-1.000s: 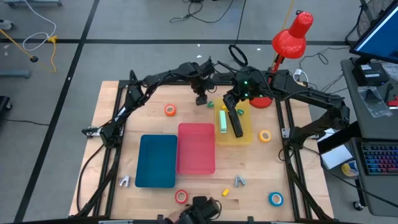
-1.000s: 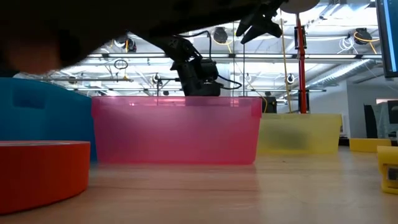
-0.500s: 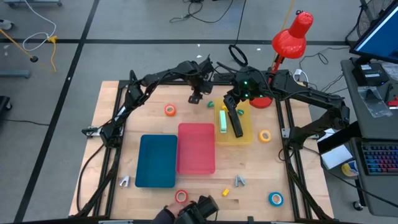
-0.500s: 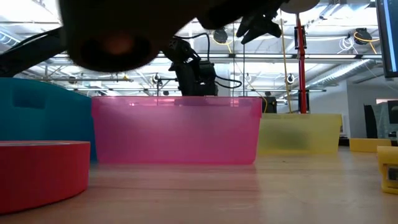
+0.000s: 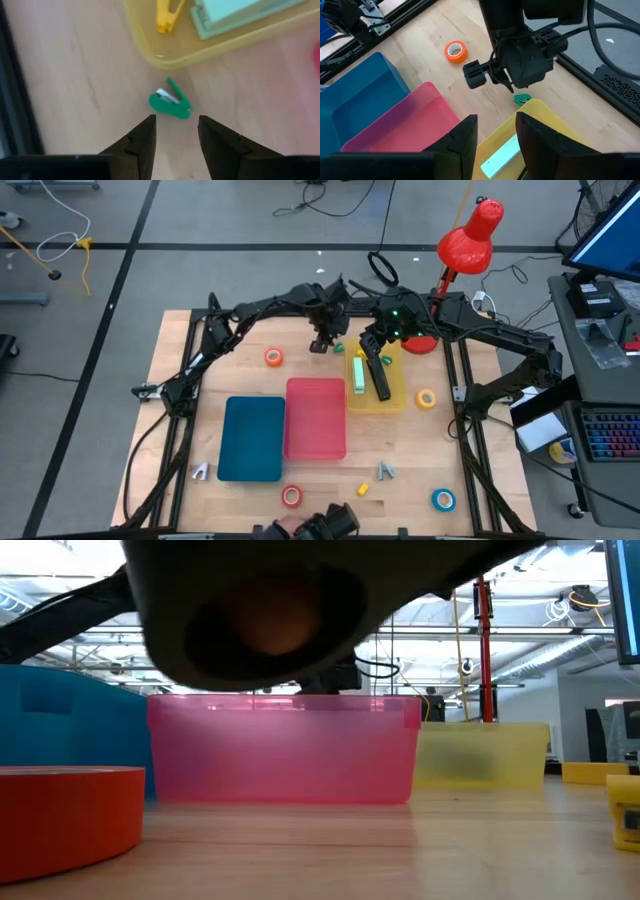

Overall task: Pick and place Stapler, Stapler remover, tape
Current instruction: Put the green stapler into the yellow bin

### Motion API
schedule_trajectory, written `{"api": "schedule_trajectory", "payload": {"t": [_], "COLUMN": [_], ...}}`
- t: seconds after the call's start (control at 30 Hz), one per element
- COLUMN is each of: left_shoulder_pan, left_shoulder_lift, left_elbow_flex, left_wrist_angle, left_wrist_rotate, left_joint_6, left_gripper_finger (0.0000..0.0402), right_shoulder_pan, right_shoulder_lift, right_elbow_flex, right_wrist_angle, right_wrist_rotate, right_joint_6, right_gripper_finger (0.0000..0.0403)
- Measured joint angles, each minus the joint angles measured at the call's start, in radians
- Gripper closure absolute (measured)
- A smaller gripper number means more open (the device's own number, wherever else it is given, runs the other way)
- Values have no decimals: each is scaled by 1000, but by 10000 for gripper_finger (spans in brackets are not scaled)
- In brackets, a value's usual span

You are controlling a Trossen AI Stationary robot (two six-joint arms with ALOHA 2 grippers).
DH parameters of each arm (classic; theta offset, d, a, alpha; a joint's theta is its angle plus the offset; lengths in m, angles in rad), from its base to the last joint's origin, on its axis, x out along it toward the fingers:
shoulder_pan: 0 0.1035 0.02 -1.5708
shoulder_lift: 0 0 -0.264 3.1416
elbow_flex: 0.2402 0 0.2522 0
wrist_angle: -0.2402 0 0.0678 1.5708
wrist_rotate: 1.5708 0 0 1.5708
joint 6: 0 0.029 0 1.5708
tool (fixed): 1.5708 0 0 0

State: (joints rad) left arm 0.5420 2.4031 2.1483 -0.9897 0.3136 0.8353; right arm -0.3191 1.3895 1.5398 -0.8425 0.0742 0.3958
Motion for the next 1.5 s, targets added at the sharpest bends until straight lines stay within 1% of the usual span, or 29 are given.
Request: {"api": "schedule_trajectory", "payload": {"t": [0.13, 0.33, 0.5, 0.7, 0.87, 1.17, 1.33, 1.5], "left_shoulder_pan": [-13, -26, -26, -32, -42, -39, -34, -34], "left_shoulder_lift": [19, 56, 57, 57, 57, 56, 40, 15], "left_elbow_flex": [0, -2, -2, -2, 0, 3, 3, 4], "left_wrist_angle": [4, 32, 65, 67, 67, 69, 63, 58], "left_wrist_rotate": [-1, -61, -73, -80, -116, -106, -103, -46], "left_joint_6": [-34, -91, -140, -159, -172, -238, -245, -242], "left_gripper_finger": [257, 256, 256, 256, 256, 256, 256, 256], "right_shoulder_pan": [0, 0, 0, 0, 0, 0, 0, -1], "right_shoulder_lift": [0, 0, 0, 0, 0, 0, 0, 0], "right_elbow_flex": [0, 0, 0, 0, 0, 0, 0, 0], "right_wrist_angle": [-1, -7, -8, -8, -8, -9, -9, -8], "right_wrist_rotate": [-1, -1, -2, -1, -1, -2, -1, -1], "right_joint_6": [6, 7, 7, 4, 0, 1, 2, 3], "right_gripper_finger": [277, 277, 277, 277, 277, 277, 277, 277]}}
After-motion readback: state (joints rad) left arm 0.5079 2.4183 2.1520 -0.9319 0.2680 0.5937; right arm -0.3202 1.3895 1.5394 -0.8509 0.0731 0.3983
